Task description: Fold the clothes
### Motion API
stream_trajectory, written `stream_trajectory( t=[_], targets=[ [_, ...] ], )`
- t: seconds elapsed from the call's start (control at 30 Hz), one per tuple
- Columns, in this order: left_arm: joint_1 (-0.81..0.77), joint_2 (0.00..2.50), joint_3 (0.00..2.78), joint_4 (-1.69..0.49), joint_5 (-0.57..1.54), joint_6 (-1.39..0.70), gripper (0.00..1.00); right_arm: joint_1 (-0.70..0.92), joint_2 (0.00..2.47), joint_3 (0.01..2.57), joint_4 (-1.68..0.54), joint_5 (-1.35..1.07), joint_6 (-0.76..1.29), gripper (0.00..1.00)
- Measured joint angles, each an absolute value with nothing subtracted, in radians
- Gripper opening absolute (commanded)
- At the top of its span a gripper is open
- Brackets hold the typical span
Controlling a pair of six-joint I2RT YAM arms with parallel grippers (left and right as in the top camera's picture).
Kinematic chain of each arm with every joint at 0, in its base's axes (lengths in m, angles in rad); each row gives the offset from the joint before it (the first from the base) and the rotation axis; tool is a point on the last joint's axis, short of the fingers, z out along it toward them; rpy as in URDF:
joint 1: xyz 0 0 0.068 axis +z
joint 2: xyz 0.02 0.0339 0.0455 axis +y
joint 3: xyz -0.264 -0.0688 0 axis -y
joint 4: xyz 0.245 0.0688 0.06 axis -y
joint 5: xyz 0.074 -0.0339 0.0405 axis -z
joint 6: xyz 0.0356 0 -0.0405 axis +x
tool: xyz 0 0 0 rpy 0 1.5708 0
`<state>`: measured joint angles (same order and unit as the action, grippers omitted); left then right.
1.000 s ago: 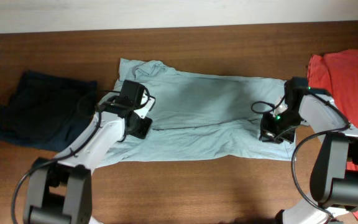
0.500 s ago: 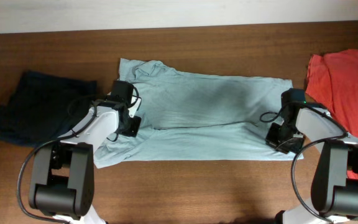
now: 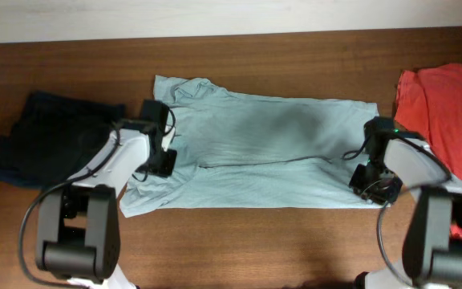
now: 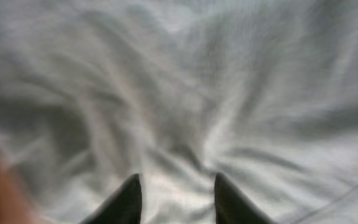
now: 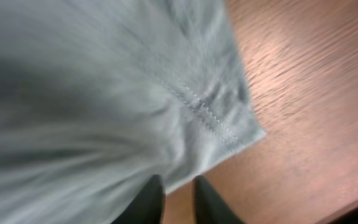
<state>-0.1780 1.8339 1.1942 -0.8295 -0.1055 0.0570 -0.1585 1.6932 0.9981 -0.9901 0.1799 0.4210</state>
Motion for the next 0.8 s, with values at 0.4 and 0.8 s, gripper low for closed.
stream_trajectory(
  t=[0.4, 0.8],
  targets=[
    [-0.177, 1.652, 1.502, -0.769, 0.031, 0.043, 0.96, -0.160, 1.404, 1.301, -0.950, -0.151, 0.249, 0.66],
    [-0.183, 2.244, 1.836, -0.619, 0.126, 0.041, 0.81, -0.160, 1.446, 1.307, -0.914, -0.265, 0.190, 0.66]
  ],
)
